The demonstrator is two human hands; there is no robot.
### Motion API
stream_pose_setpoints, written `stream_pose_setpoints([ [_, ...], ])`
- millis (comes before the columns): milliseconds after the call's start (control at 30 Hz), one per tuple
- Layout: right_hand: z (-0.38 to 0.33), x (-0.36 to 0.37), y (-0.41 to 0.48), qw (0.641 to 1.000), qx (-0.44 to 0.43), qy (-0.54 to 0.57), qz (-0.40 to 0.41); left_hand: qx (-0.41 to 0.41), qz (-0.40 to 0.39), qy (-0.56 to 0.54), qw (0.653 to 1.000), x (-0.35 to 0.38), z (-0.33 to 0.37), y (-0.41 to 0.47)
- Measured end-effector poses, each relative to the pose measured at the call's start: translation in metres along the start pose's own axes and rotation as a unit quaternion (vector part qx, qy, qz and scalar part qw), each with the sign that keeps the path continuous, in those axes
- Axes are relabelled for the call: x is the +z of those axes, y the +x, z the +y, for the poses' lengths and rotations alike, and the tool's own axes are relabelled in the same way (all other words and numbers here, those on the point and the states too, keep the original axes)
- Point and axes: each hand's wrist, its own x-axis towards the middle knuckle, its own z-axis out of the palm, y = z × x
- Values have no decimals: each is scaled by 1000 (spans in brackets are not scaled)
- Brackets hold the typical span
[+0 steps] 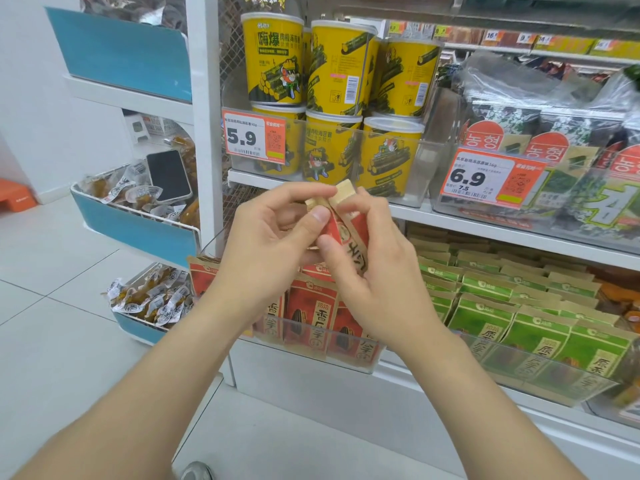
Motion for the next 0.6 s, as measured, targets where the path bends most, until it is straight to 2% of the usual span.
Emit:
stream_pose_setpoints([
  [133, -1, -5, 2, 991, 73, -16, 112, -26, 105, -86, 990, -2, 0, 7],
  [200, 2, -7, 3, 985, 103, 0, 139, -50, 142, -137, 979, -4, 0, 10],
  [333, 1, -3, 3, 961, 142, 155, 177, -111, 153, -229, 955, -2, 0, 12],
  [433, -7, 4, 4, 910, 136, 318, 230, -167, 111, -258, 945, 2, 0, 11],
  [467, -10, 5, 4, 895, 137, 350, 240, -182, 93, -256, 945, 3, 1, 9],
  [533, -15, 6, 5, 888, 144, 364, 242, -202, 62, -213, 954, 4, 2, 7],
  [600, -13, 7, 5, 904, 137, 330, 235, -195, 39, -80, 977, 2, 0, 6],
])
